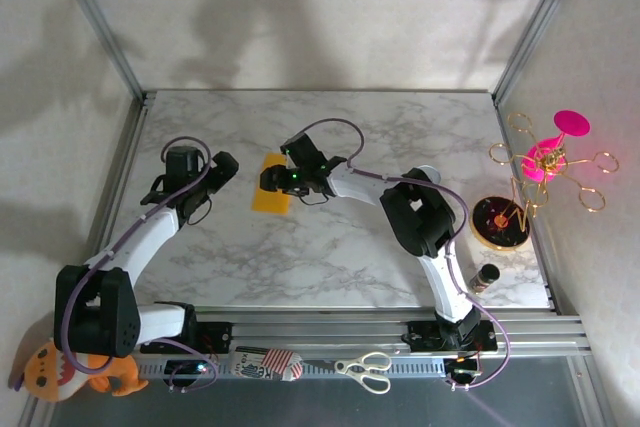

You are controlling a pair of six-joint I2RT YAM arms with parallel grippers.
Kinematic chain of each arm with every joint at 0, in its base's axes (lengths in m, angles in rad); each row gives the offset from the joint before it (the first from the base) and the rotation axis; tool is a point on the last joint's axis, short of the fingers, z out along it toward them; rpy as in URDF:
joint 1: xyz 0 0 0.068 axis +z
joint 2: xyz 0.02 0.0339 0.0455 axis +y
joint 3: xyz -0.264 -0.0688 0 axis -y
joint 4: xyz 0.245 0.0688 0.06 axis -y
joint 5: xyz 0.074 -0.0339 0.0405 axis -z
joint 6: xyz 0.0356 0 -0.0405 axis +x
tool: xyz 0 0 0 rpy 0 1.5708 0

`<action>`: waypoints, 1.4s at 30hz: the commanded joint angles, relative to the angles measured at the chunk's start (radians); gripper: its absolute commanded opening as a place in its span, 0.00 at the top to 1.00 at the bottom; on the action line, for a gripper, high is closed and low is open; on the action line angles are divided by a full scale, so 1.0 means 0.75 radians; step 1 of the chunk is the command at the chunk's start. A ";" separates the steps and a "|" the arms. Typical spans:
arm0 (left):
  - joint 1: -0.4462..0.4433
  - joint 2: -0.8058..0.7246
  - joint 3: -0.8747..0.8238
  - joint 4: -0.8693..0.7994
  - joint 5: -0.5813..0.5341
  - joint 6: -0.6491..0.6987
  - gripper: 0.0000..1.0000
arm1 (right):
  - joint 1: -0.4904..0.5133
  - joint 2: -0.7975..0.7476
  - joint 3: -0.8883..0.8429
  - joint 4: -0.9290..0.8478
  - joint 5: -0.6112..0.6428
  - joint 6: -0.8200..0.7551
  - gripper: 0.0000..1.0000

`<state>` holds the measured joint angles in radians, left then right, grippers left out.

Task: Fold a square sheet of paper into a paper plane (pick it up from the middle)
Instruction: Move the paper to the center of the table.

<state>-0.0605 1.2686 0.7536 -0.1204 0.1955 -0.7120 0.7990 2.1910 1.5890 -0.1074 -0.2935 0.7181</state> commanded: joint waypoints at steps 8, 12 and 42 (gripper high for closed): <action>0.013 0.034 -0.017 0.073 0.128 -0.014 0.01 | 0.006 0.085 0.067 -0.238 0.034 -0.131 0.38; 0.011 0.069 -0.006 0.064 0.166 0.008 0.01 | -0.009 0.052 0.024 -0.384 0.091 -0.278 0.38; -0.423 0.371 -0.013 0.275 0.402 -0.287 0.02 | -0.208 -0.288 -0.384 -0.127 0.075 -0.081 0.48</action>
<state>-0.3595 1.5272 0.7547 0.0341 0.4805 -0.8696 0.6476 1.9362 1.2865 -0.2012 -0.2558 0.6193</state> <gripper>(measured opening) 0.977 0.522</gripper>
